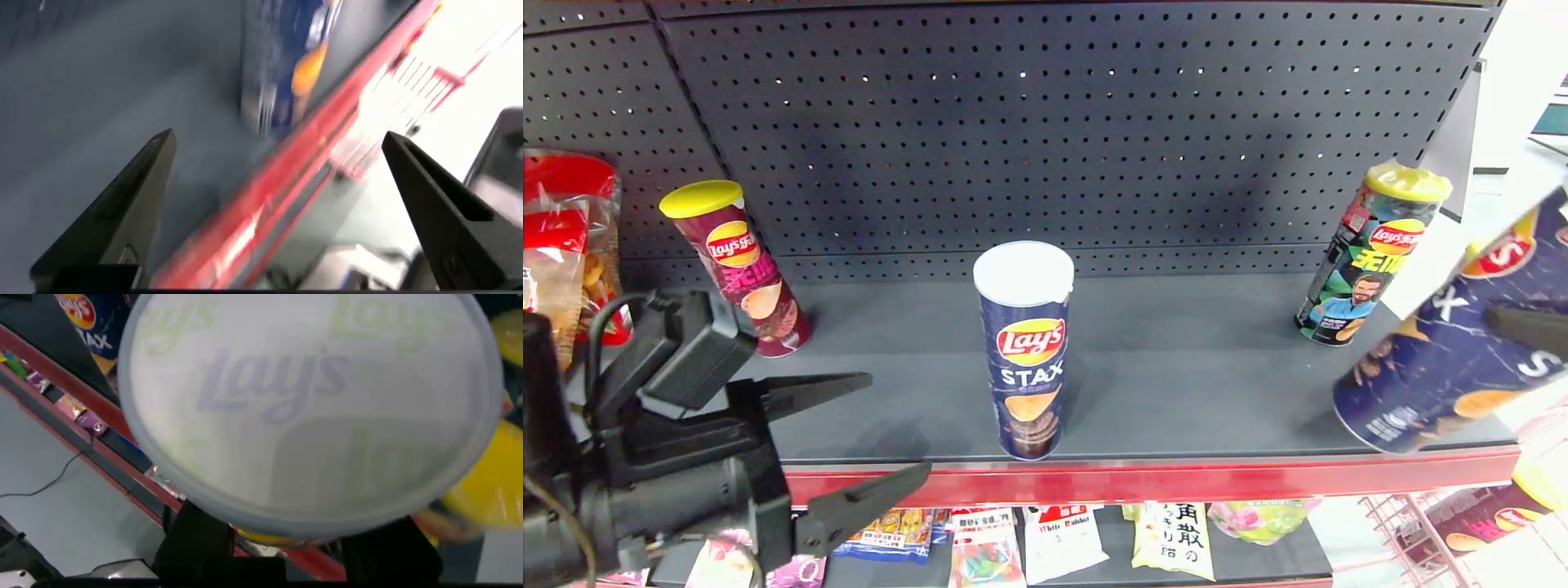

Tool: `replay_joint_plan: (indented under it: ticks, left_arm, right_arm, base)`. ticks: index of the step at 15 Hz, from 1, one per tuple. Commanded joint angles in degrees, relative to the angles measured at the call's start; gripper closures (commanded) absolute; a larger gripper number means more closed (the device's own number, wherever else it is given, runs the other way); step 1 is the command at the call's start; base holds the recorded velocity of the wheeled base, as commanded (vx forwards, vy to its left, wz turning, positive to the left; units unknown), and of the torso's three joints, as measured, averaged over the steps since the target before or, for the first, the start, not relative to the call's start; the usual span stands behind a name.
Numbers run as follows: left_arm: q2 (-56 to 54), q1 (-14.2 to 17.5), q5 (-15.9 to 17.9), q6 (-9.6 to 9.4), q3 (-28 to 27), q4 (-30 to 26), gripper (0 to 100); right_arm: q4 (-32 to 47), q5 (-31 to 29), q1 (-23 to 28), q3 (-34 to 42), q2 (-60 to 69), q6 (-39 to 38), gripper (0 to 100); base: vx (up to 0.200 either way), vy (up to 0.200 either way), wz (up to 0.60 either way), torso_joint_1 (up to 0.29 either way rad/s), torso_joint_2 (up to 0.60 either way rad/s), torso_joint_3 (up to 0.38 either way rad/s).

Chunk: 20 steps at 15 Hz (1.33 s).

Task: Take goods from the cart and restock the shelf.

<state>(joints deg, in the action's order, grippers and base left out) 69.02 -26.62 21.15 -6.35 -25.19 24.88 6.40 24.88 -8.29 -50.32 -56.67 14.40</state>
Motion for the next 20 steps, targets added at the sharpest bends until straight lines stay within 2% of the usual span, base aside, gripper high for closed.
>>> replay_joint_plan:
  ticks: [1,3,9,20]
  left_arm:
    - [-12.6,0.0,-2.9,-0.15,2.0,-7.9,0]
    - [-15.7,0.0,-3.1,-0.06,2.1,-10.3,0]
    - [-16.9,0.0,-4.7,-0.06,2.1,-10.7,0]
    - [-17.7,0.1,-5.6,0.02,6.6,-10.6,0]
  right_arm:
    - [-2.2,0.0,-6.8,-7.4,-13.4,-0.2,100]
    - [-2.3,-1.4,-9.8,-11.6,-18.9,-0.2,100]
    - [-2.3,-6.2,-18.5,-25.6,-34.6,-0.3,100]
    - [-2.3,-6.0,-21.6,-44.4,-55.6,-0.2,100]
  base:
    - [0.0,0.0,0.0,0.0,0.0,0.0]
    - [0.0,0.0,0.0,0.0,0.0,0.0]
    - [0.0,0.0,0.0,0.0,0.0,0.0]
    - [0.0,0.0,0.0,0.0,0.0,0.0]
